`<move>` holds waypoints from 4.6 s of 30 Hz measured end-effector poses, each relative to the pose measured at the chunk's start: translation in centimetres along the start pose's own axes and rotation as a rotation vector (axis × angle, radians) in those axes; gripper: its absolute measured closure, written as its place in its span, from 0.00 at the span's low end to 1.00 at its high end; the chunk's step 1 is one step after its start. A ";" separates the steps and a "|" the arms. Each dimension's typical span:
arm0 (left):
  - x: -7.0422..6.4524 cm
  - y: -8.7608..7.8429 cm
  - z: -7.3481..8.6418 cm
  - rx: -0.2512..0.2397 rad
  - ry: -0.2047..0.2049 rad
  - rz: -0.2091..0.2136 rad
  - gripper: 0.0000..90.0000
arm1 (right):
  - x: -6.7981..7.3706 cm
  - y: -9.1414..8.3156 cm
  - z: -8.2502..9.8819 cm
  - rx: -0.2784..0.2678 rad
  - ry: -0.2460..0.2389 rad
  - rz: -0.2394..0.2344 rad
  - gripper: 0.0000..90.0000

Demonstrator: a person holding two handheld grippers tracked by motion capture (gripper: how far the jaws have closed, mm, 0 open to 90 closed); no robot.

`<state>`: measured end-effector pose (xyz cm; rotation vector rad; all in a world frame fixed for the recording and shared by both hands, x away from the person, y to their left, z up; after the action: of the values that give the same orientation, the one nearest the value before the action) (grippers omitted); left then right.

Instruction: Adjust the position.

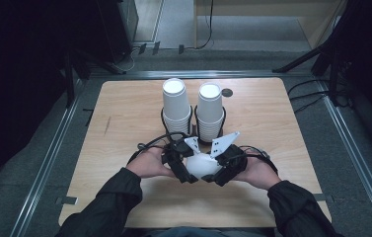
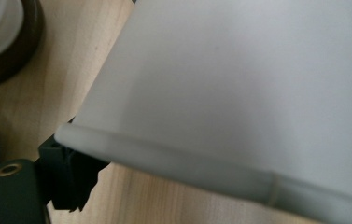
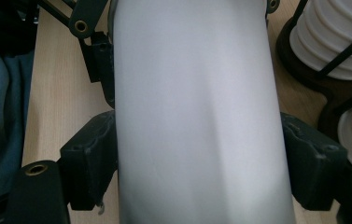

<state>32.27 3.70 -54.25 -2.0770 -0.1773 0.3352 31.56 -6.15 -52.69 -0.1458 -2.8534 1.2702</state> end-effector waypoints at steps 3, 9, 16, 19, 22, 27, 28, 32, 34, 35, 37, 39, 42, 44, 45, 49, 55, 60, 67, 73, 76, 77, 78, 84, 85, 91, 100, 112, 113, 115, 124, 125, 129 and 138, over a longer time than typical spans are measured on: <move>0.2 -0.2 -0.2 -0.025 -0.017 -0.036 0.02 | -0.2 -0.2 -0.1 -0.005 0.004 0.012 0.23; 0.2 -1.0 -0.4 -0.078 -0.025 -0.022 0.00 | -0.5 -0.8 0.0 -0.028 0.019 0.018 0.22; 0.5 -2.2 -0.5 -0.144 -0.038 -0.019 0.00 | -1.0 -2.0 -0.1 -0.083 0.059 0.020 0.22; 0.8 -3.0 -0.3 -0.173 -0.061 -0.012 0.00 | -1.2 -2.5 0.0 -0.092 0.061 0.031 0.22; 0.9 -3.3 -0.2 -0.184 -0.070 -0.001 0.00 | -1.3 -2.8 0.1 -0.101 0.071 0.033 0.22; 1.2 -4.0 0.0 -0.227 -0.078 -0.018 0.00 | -1.5 -3.6 0.2 -0.124 0.089 0.045 0.22; 1.3 -4.2 0.1 -0.231 -0.071 -0.024 0.00 | -1.6 -3.7 0.2 -0.129 0.088 0.048 0.22; 1.4 -4.9 0.0 -0.289 -0.117 -0.001 0.00 | -1.8 -4.3 0.3 -0.147 0.094 0.062 0.22; 1.4 -5.0 -0.1 -0.309 -0.125 0.004 0.00 | -1.8 -4.4 0.3 -0.153 0.098 0.065 0.22; 1.4 -5.2 -0.3 -0.326 -0.129 0.017 0.00 | -1.8 -4.7 0.2 -0.166 0.106 0.066 0.22; 1.3 -5.3 -0.5 -0.346 -0.138 0.027 0.00 | -1.8 -4.8 0.2 -0.173 0.103 0.068 0.22; 1.2 -5.5 -0.9 -0.376 -0.141 0.030 0.00 | -1.7 -5.0 -0.1 -0.196 0.098 0.061 0.22; 0.9 -5.5 -1.2 -0.389 -0.141 0.048 0.00 | -1.7 -5.0 -0.2 -0.204 0.098 0.058 0.22; 0.6 -5.3 -1.5 -0.390 -0.142 0.069 0.00 | -1.6 -5.0 -0.3 -0.206 0.096 0.049 0.22; 0.4 -5.1 -1.7 -0.390 -0.137 0.068 0.00 | -1.4 -5.0 -0.4 -0.214 0.085 0.049 0.22; 0.0 -5.0 -2.1 -0.404 -0.139 0.101 0.00 | -1.2 -4.9 -0.8 -0.225 0.074 0.037 0.22; -0.3 -4.9 -2.5 -0.420 -0.148 0.121 0.00 | -0.9 -4.5 -1.2 -0.236 0.057 0.029 0.22; -0.4 -5.0 -2.8 -0.433 -0.152 0.145 0.00 | -0.6 -4.1 -1.4 -0.235 0.045 0.024 0.22; -0.6 -4.7 -2.8 -0.434 -0.149 0.174 0.03 | -0.4 -4.0 -1.7 -0.238 0.036 0.016 0.22; -0.7 -4.8 -2.6 -0.418 -0.121 0.189 0.11 | -0.3 -3.9 -1.6 -0.229 0.021 0.015 0.23; -0.7 -4.8 -2.6 -0.412 -0.127 0.186 0.12 | -0.3 -3.8 -1.5 -0.222 0.028 0.009 0.23; -0.6 -4.8 -2.6 -0.411 -0.124 0.185 0.13 | -0.3 -3.8 -1.5 -0.221 0.030 0.011 0.23; -0.6 -4.9 -2.6 -0.410 -0.122 0.182 0.13 | -0.3 -3.8 -1.5 -0.222 0.028 0.012 0.23; -0.6 -5.0 -2.5 -0.395 -0.114 0.162 0.14 | -0.3 -3.7 -1.5 -0.206 0.062 -0.002 0.20; -0.5 -5.0 -2.4 -0.390 -0.117 0.164 0.14 | -0.3 -3.6 -1.5 -0.200 0.068 -0.006 0.16; 0.1 -6.3 -1.3 -0.379 -0.113 0.143 0.14 | -0.7 -3.8 -0.9 -0.191 0.095 0.000 0.15; 0.8 -6.7 -0.4 -0.324 -0.097 0.068 0.14 | -1.3 -4.1 0.0 -0.171 0.131 0.028 0.15; 2.1 -5.1 0.6 -0.174 -0.095 -0.035 0.14 | -1.6 -3.9 0.8 -0.124 0.138 0.053 0.16; 2.1 -5.0 0.7 -0.163 -0.092 -0.037 0.14 | -1.6 -3.9 0.9 -0.123 0.139 0.052 0.16; 2.1 -4.6 0.7 -0.141 -0.079 -0.054 0.14 | -1.5 -3.7 0.9 -0.118 0.136 0.049 0.16; 1.8 -3.0 0.1 -0.055 -0.039 -0.093 0.14 | -1.1 -2.5 0.9 -0.084 0.122 0.020 0.16; 1.6 -2.9 0.1 -0.045 -0.034 -0.097 0.14 | -1.0 -2.4 0.9 -0.081 0.115 0.015 0.16; 1.0 -2.8 -0.3 -0.027 -0.017 -0.080 0.14 | -0.9 -1.6 0.9 -0.058 0.093 0.007 0.16; -0.2 -2.9 -1.6 -0.037 0.004 -0.062 0.14 | -0.4 -0.3 0.7 -0.026 0.060 -0.008 0.16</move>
<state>32.56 3.81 -50.94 -2.1038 -0.2462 0.2924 31.90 -6.95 -52.90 -0.1694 -2.8179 1.2056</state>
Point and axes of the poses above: each handheld gripper's, and its own axes: y roughly forward along the jaws, z roughly out of its underside, x roughly to its left, the point moved 8 cm from there along y, roughly forward along the jaws, and after that the axes turned 4 degrees about -y, right-handed, at the moved point
